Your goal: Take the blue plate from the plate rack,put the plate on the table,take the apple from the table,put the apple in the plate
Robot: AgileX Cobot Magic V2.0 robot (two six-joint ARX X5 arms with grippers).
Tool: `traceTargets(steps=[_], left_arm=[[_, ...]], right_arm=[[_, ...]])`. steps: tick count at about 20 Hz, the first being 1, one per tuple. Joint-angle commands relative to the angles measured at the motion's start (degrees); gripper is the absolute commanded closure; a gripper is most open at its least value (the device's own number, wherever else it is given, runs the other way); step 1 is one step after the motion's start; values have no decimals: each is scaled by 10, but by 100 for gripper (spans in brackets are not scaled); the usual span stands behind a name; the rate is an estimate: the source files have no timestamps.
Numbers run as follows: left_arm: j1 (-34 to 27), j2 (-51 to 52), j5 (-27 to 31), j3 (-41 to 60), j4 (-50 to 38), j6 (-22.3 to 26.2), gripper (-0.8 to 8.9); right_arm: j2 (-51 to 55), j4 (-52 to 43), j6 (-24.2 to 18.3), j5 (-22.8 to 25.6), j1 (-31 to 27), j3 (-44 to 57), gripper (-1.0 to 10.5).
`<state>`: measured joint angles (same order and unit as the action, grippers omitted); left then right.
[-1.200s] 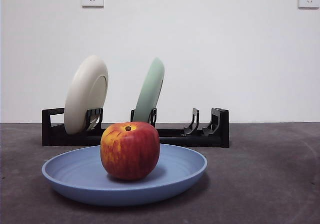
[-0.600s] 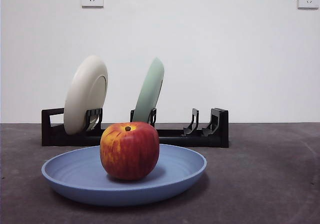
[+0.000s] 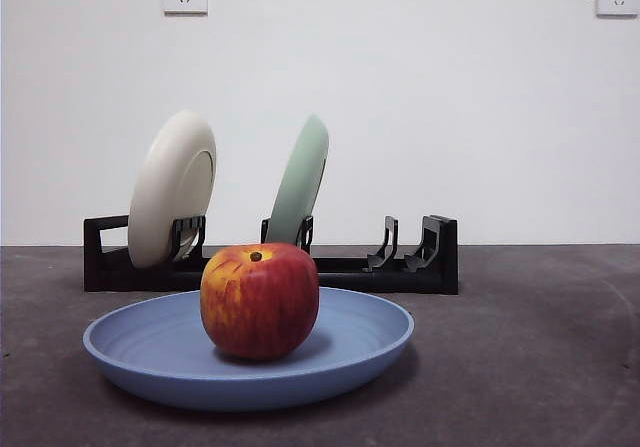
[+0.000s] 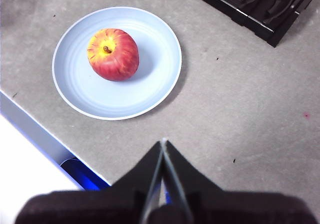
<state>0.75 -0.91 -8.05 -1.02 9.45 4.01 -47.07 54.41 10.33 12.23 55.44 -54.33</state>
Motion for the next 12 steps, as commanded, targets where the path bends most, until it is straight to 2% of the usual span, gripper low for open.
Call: traceTargets(steps=[1,4,5,7,8,10,12], left_arm=[[1,0,2,6,-4,0,817],[1,0,2,6,-4,0,817],[1,0,2,6,-4,0,817],[0,0,2,6,-4,0,817],[1,0,2,6,-4,0,817],[0,-1,2,6,-4,0,817],[0,-3,2,6,-4,0,817]], right_arm=[[-1,-3,4,2,0,-1,945],[-1,-3,3,2,0,0,945],[0,1,-15,3,0,0,945],[25,3,-117,47,-19,1,946],[42,9,-141,47,-40,4,945],[95,-18,-152,30,-123,31,945],[169,-113,-155,9,-229,94,945]])
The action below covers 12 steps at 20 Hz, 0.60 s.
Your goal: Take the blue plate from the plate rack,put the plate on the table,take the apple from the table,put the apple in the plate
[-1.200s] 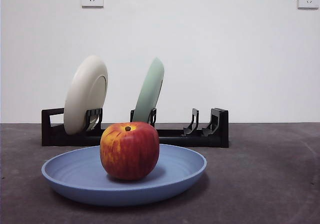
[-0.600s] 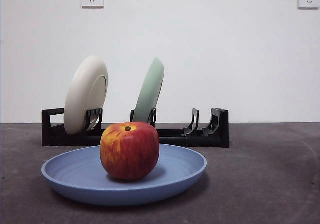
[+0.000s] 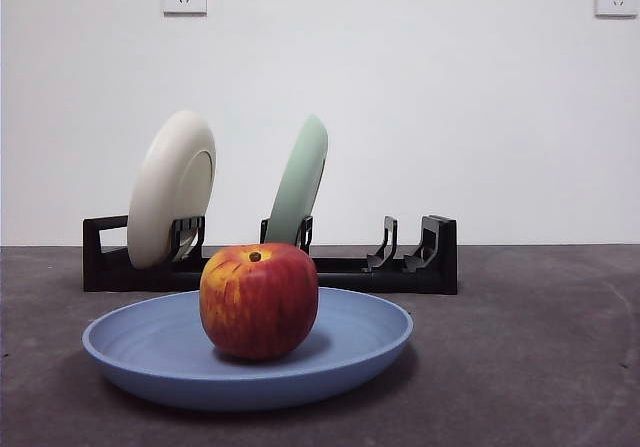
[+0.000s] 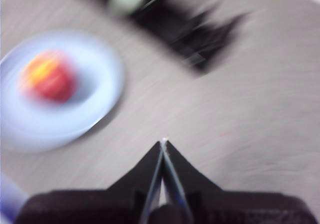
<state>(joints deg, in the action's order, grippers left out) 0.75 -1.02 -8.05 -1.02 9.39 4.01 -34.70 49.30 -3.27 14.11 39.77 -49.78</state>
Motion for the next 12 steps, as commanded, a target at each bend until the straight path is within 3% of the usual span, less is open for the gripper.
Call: traceTargets(steps=[1,4,6,9,12], left_arm=[[0,-4,2,6,-4,0,817],[0,-9,2,6,-4,0,817],[0,-9,2,6,-4,0,817],[0,-10,2,6,-4,0,817],[0,-10,2,6,-4,0,817]], right_arm=[[83,-122,-19,-8,-124,87,945],[181,-270,-21,-8,-247,206,945],[228,-334,-21,-16,-294,284,945],[272,-440,-18,-56,-331,400,945],[295,-480,-8,-85,-345,455,945]])
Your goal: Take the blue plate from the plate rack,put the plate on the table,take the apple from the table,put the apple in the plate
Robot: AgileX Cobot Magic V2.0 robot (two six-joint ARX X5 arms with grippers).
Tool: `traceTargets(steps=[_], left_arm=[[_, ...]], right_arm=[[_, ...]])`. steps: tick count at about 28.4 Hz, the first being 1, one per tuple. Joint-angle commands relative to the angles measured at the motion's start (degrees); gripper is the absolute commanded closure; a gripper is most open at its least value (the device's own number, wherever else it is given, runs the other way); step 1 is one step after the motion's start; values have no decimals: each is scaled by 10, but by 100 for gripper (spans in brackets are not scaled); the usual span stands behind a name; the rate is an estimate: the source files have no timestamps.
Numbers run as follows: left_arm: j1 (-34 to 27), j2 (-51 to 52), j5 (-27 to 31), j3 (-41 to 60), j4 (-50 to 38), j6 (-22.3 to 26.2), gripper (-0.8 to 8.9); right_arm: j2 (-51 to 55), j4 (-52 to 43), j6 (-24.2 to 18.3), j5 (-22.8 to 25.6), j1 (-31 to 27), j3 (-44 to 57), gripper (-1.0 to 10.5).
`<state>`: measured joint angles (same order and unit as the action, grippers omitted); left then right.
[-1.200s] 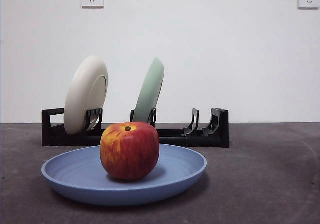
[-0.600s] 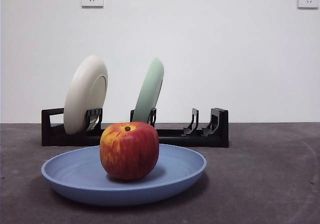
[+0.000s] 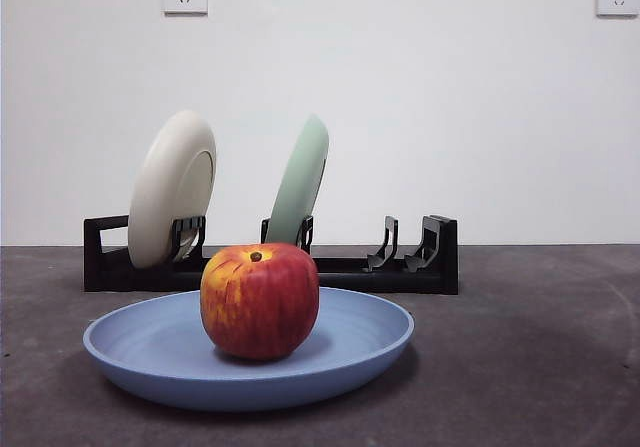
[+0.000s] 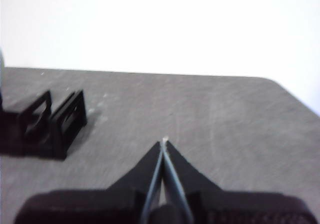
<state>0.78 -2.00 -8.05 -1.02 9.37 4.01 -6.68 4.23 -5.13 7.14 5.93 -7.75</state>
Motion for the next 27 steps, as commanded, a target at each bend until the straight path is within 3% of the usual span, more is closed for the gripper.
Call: traceTargets(steps=[1,13,27], left_arm=[[0,0,2,6,-3,0,817],[0,-1,2,6,-3,0,817],[0,-8,2,6,-3,0,817]], right_arm=[[23,-35,17,-21,-10,49,945],[63,66,19,-26,-30,70,945],[63,63,10,-26,-30,70,945]])
